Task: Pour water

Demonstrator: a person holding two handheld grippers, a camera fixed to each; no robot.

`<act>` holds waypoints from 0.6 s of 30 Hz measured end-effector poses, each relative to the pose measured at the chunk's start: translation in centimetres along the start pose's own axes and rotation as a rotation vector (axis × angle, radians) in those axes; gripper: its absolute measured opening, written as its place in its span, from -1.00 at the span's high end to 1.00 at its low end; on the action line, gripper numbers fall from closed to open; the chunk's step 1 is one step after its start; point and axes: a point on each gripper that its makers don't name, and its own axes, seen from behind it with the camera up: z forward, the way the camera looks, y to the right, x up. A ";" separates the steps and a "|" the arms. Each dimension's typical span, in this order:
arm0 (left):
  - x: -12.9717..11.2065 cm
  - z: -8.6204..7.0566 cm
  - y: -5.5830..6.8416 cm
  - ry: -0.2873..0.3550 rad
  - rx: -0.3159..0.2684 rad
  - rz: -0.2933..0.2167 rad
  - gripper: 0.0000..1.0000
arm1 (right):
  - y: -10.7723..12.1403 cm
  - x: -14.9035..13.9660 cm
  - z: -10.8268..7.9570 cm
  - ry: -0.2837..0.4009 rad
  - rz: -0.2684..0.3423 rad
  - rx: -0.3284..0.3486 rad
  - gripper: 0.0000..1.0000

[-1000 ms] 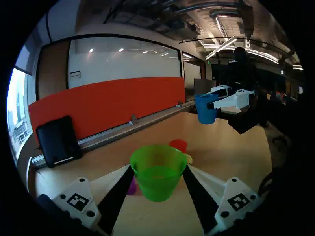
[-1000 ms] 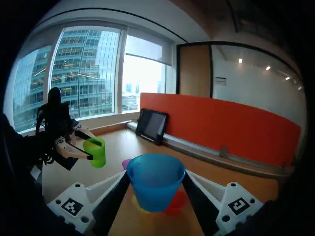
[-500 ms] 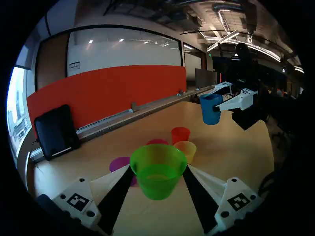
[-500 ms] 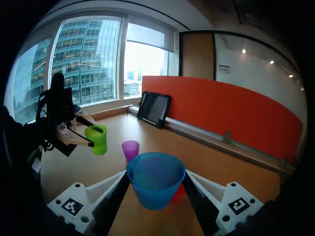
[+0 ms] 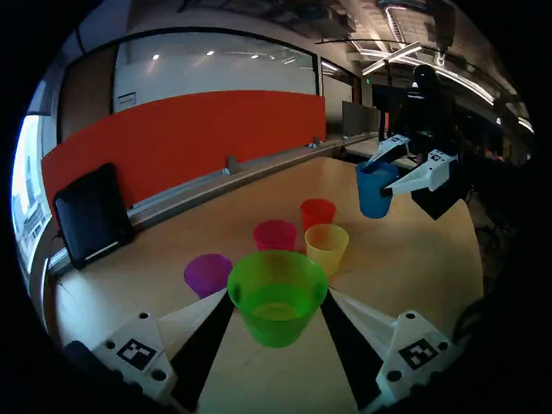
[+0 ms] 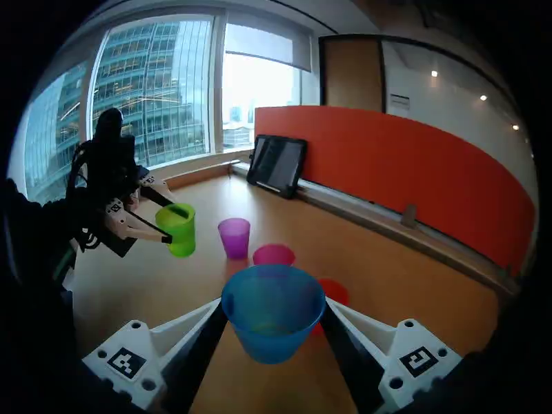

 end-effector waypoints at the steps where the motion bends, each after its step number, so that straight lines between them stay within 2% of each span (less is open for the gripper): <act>1: -0.2 0.1 -0.1 -0.006 -0.001 -0.001 -0.71 | 0.0 -0.3 0.1 -0.009 0.000 0.003 -0.85; 18: -3.8 2.0 -0.6 -0.122 -0.020 -0.003 -0.72 | 0.1 -3.9 1.7 -0.090 0.011 0.022 -0.85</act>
